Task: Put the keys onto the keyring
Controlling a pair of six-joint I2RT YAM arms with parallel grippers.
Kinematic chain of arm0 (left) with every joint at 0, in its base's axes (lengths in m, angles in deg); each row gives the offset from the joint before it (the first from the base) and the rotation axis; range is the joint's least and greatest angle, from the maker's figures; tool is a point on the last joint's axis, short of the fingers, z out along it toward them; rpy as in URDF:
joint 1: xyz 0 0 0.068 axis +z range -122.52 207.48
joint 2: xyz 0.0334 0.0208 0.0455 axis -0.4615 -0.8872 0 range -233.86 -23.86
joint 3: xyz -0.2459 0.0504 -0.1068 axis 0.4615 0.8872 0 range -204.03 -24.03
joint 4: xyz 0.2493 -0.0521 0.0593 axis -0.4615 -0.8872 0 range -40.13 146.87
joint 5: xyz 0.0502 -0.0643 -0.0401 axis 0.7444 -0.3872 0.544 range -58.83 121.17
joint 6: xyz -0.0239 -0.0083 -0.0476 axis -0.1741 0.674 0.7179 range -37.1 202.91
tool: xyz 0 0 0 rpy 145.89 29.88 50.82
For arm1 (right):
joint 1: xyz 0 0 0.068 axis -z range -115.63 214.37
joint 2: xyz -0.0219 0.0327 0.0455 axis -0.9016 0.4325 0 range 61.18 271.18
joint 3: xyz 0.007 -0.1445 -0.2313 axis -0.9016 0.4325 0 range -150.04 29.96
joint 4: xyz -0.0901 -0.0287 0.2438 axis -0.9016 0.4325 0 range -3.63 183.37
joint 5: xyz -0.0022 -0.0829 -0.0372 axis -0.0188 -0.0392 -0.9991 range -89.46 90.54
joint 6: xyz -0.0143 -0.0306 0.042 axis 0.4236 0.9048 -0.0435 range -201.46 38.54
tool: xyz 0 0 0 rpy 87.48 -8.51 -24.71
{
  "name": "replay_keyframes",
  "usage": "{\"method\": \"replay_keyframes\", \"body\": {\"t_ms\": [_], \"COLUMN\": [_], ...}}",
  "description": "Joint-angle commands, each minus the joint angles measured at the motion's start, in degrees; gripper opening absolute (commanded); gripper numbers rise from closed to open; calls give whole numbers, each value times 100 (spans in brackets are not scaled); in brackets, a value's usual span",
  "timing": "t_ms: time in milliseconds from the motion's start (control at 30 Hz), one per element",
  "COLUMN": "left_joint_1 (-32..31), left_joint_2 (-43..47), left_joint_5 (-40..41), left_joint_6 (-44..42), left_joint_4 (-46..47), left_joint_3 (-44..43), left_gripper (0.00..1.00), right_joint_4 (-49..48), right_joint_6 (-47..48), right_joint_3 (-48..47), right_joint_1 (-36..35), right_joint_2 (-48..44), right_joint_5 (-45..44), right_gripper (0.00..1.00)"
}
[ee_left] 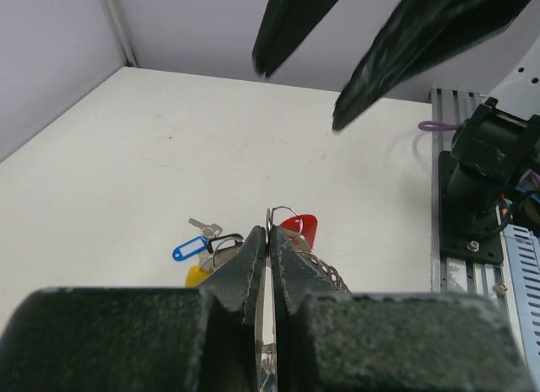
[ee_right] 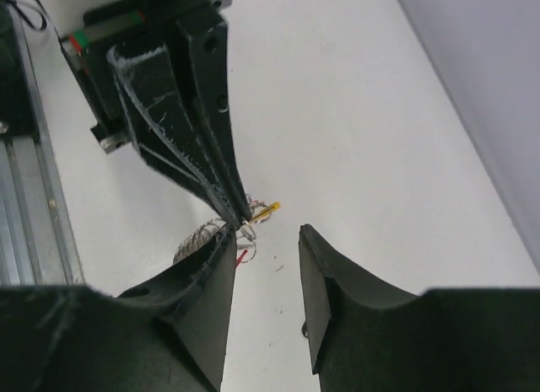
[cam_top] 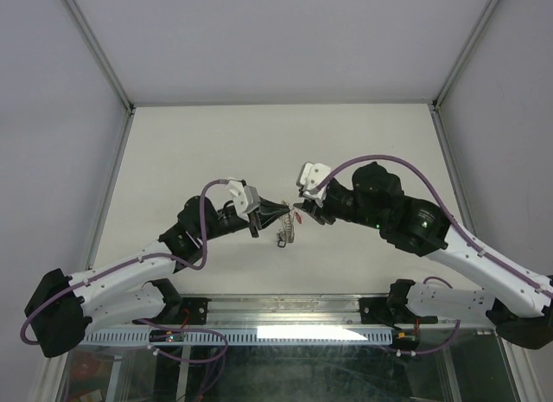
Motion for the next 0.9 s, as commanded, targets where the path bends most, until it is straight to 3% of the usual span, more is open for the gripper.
{"method": "replay_keyframes", "body": {"t_ms": [0,167,333,500,733,867], "left_joint_1": [-37,-52,-53,-52,-52,-51], "left_joint_2": [193,128,-156,-540,-584,-515], "left_joint_5": [623,1174,1648,1777,1394,1123], "left_joint_6": [931,1318,1614,1868,1714,1548], "left_joint_4": [1619,2861,4122,4954,4873,4668], "left_joint_3": [428,1093,1676,1910,1962,1979], "left_gripper": [0,0,0,0,0,0], "right_joint_4": [-1148,-1267,-1373,-2299,-3516,-4570], "right_joint_6": [-768,-2339,-3678,-4650,-3835,-3281], "right_joint_3": [166,250,482,1223,2251,3043], "right_joint_1": [15,445,1411,2017,2191,2260], "right_joint_2": [-287,-231,-34,-37,-111,-370], "right_joint_5": [-467,-607,437,1721,2752,2739], "right_gripper": [38,39,44,44,39,41]}}
